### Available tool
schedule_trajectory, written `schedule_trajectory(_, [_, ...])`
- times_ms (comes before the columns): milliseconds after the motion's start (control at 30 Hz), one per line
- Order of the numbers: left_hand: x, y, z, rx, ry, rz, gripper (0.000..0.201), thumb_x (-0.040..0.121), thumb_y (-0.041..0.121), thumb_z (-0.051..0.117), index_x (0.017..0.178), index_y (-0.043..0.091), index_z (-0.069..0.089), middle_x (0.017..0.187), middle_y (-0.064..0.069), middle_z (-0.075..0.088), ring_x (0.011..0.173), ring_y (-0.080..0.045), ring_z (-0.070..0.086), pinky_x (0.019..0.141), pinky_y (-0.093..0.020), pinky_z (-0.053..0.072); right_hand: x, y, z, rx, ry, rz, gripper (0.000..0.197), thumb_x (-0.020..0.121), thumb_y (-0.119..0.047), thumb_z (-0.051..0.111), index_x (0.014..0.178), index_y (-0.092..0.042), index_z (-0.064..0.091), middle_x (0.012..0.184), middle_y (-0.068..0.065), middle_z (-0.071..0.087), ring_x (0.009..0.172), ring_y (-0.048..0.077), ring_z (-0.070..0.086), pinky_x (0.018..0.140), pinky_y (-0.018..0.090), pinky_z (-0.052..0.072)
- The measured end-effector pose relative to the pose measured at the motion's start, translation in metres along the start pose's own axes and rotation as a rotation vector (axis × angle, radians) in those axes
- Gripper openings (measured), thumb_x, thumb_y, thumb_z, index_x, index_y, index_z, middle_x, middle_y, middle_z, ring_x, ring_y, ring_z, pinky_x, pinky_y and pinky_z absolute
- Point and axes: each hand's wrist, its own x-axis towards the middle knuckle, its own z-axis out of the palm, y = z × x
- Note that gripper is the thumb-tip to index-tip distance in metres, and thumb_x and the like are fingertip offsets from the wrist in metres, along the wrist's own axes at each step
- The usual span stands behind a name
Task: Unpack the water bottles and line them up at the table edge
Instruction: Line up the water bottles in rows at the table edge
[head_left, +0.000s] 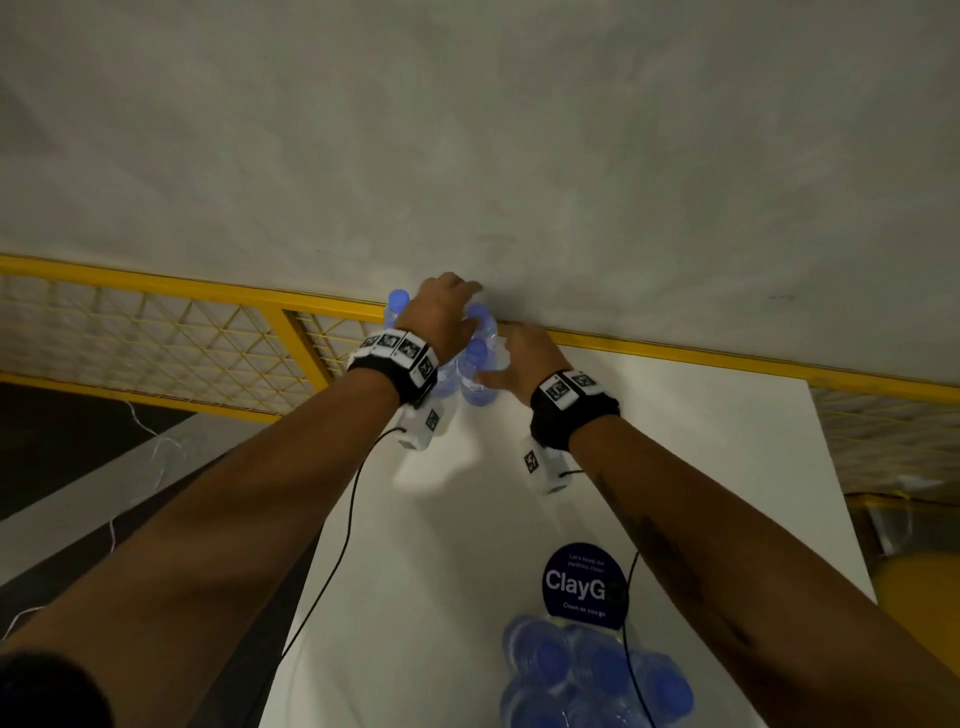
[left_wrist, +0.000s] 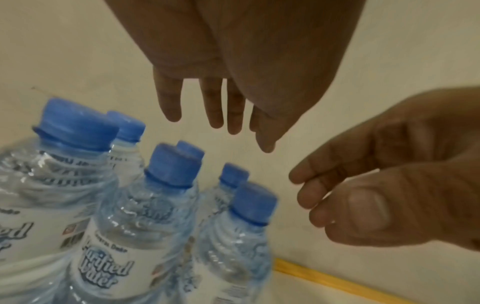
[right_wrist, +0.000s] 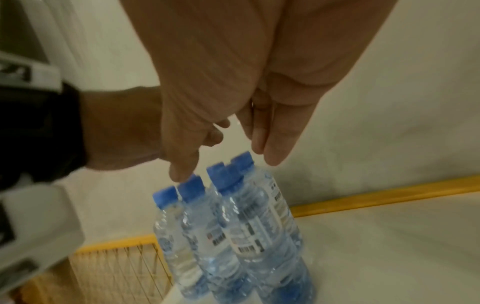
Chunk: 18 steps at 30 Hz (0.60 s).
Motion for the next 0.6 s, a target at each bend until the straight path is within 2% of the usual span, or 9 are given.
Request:
schedule_trajectory(67, [-0.029,0.01,-0.007,-0.044,0.074,0.084,0.033,0.093,0.019,0.066,0.126,0.017,0.068,0.122,-0.012,0.063,0.114,-0.035,0.059,0.102,-0.04,0.045,-0.037,-0.003,-0.015,0.006,0.006,-0.009,0.056,0.074,-0.034,0.084,0.117,-0.005,0.064,0.112,0.014,0.067,0.103,0.03,0.063,0.084,0.03,0.048])
schedule_trajectory(167, [-0.085,0.032,-0.01,-0.167,0.072,0.175,0.024,0.092,0.016,0.071,0.116,0.012,0.072,0.114,-0.01,0.069,0.107,-0.03,0.065,0.099,-0.029,0.043,-0.096,-0.003,-0.031,0.026,0.027,-0.019,0.054,0.072,-0.038,0.084,0.112,-0.006,0.065,0.104,0.011,0.064,0.091,0.025,0.064,0.083,0.041,0.055])
schedule_trajectory(200, [-0.106,0.042,-0.01,-0.191,0.039,0.187,0.025,0.093,0.018,0.072,0.117,0.012,0.071,0.113,-0.008,0.07,0.104,-0.027,0.067,0.097,-0.028,0.045,-0.116,-0.002,-0.034,0.031,0.012,-0.027,0.051,0.073,-0.037,0.084,0.112,-0.009,0.066,0.103,0.009,0.063,0.087,0.022,0.065,0.081,0.041,0.056])
schedule_trajectory(300, [-0.169,0.073,-0.003,-0.191,-0.122,0.183,0.027,0.095,0.031,0.071,0.119,0.018,0.07,0.111,-0.002,0.07,0.093,-0.018,0.068,0.088,-0.033,0.054,-0.183,-0.004,-0.043,-0.003,-0.022,-0.087,0.042,0.077,-0.031,0.081,0.113,-0.014,0.066,0.1,0.002,0.062,0.084,0.016,0.064,0.077,0.034,0.056])
schedule_trajectory(400, [-0.222,0.097,0.012,-0.16,-0.275,0.215,0.031,0.094,0.041,0.07,0.119,0.023,0.07,0.109,0.001,0.069,0.089,-0.016,0.068,0.083,-0.034,0.055,-0.248,-0.007,-0.037,-0.063,-0.118,-0.087,0.038,0.079,-0.035,0.075,0.113,-0.02,0.065,0.1,-0.002,0.061,0.086,0.014,0.062,0.077,0.031,0.054])
schedule_trajectory(467, [-0.252,0.109,0.026,-0.154,-0.385,0.23,0.034,0.093,0.043,0.071,0.121,0.024,0.07,0.112,0.0,0.068,0.09,-0.017,0.069,0.084,-0.034,0.055,-0.285,-0.007,-0.019,-0.137,-0.22,-0.073,0.034,0.08,-0.041,0.065,0.109,-0.023,0.065,0.099,-0.001,0.061,0.088,0.018,0.061,0.078,0.033,0.052])
schedule_trajectory(533, [-0.278,0.12,0.04,-0.121,-0.488,0.244,0.035,0.094,0.043,0.068,0.125,0.027,0.067,0.116,0.0,0.066,0.095,-0.019,0.067,0.088,-0.035,0.053,-0.314,-0.005,0.01,-0.227,-0.333,-0.121,0.037,0.077,-0.046,0.048,0.101,-0.025,0.066,0.096,-0.001,0.063,0.087,0.021,0.062,0.076,0.035,0.054])
schedule_trajectory(600, [-0.298,0.13,0.05,-0.067,-0.572,0.233,0.038,0.095,0.041,0.061,0.13,0.027,0.064,0.122,-0.003,0.062,0.106,-0.024,0.064,0.093,-0.037,0.051,-0.339,-0.005,0.04,-0.258,-0.411,-0.113,0.036,0.079,-0.04,0.044,0.1,-0.021,0.066,0.099,0.002,0.065,0.091,0.022,0.063,0.073,0.035,0.053])
